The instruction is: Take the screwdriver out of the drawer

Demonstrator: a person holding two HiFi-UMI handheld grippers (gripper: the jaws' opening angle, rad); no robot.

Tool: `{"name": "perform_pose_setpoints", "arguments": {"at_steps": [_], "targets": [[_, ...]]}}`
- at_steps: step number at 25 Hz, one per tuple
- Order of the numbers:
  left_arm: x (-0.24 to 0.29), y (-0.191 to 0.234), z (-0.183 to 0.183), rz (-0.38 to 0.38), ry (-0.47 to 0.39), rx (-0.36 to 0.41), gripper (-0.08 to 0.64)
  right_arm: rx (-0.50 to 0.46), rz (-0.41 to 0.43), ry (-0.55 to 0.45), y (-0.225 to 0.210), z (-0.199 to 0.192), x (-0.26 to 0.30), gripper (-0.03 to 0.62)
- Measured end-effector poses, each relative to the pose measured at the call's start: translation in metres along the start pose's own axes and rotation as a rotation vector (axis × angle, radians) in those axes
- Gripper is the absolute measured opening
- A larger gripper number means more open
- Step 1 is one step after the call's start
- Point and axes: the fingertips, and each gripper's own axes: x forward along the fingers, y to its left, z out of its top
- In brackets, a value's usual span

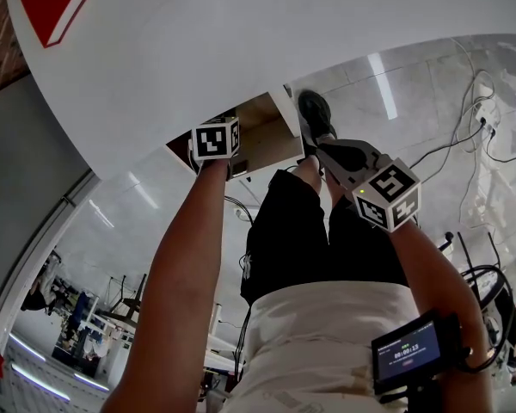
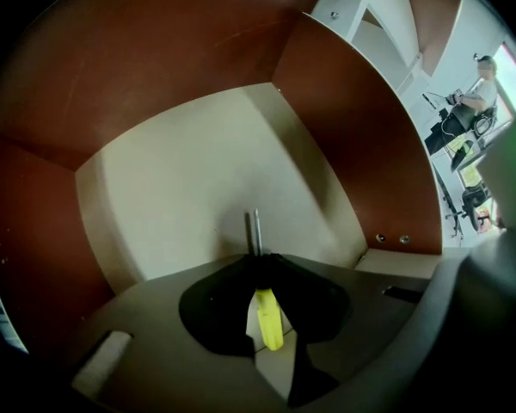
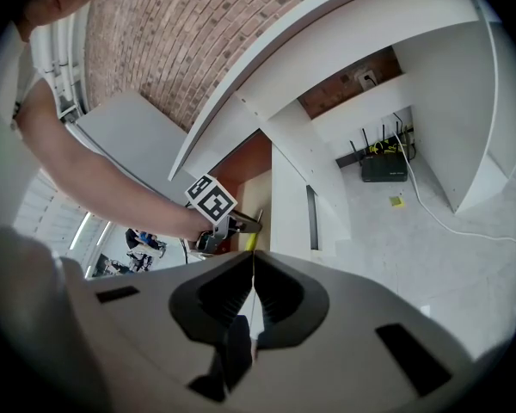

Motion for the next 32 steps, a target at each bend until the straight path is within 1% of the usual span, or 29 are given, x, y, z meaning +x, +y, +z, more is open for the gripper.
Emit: {"name": "perform_pose_setpoints", "arguments": {"at_steps": [4, 10, 17, 26, 32], "targets": [[-0.005, -0.005, -0.002, -0.011, -0.001, 0.027, 0.057, -0.006, 0.006, 0.003, 0.002, 0.002, 0.001, 0.006], [-0.016, -0.020, -0.002, -0.017, -0.030, 0.113, 0.055, -0.027, 0.023, 0.000, 0.008, 0.011, 0.004, 0.006], [-0.030, -0.032, 0.001, -0.007, -0.061, 0.182, 0.052, -0.052, 0.038, 0.007, 0.014, 0.016, 0.002, 0.006], [-0.053, -0.032, 0.003, 0.001, -0.113, 0.197, 0.051, -0.078, 0.051, 0.025, 0.025, 0.018, 0.001, 0.006], [-0.072, -0.029, 0.002, 0.007, -0.135, 0.196, 0.052, -0.096, 0.059, 0.030, 0.033, 0.026, 0.002, 0.006]]}}
